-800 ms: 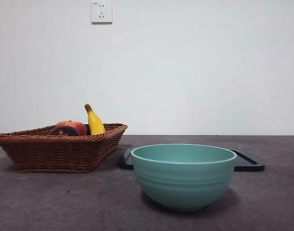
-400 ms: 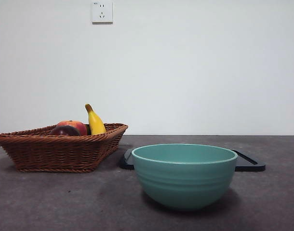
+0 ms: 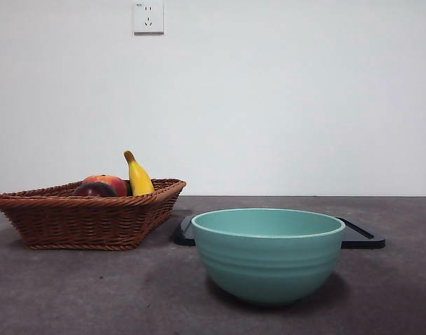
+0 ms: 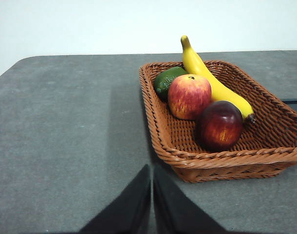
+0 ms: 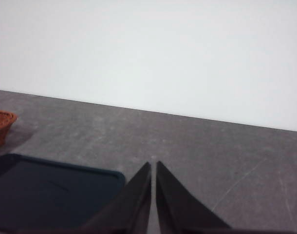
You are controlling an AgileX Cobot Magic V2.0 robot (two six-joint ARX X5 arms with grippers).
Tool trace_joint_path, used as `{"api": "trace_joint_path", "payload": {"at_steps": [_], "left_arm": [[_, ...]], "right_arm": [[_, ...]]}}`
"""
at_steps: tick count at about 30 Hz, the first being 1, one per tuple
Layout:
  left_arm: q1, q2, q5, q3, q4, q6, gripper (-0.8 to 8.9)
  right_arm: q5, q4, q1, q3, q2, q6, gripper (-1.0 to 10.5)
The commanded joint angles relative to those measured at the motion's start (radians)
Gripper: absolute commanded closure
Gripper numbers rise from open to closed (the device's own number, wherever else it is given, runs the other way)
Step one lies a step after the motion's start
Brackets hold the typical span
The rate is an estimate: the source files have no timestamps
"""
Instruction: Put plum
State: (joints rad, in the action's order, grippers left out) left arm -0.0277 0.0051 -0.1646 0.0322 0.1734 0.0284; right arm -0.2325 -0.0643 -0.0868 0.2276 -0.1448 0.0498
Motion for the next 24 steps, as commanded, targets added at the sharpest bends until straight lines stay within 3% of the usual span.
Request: {"api": "trace_joint_path", "payload": {"at_steps": [1, 13, 24], "left_arm": [[0.000, -0.002, -0.013, -0.021, 0.007, 0.008, 8.07], [0.000, -0.002, -0.013, -0.021, 0.006, 0.008, 8.07], [0.000, -0.002, -0.013, -0.021, 0.006, 0.008, 8.07]], "right_arm": [[-0.003, 0.017, 0.001, -0.054, 0.044, 0.008, 9.4], [0.031, 0.029, 0.082, -0.204, 0.138, 0.002, 9.4], [0.056, -0.058, 0.106, -0.217, 0.141, -0.002, 9.4]]}}
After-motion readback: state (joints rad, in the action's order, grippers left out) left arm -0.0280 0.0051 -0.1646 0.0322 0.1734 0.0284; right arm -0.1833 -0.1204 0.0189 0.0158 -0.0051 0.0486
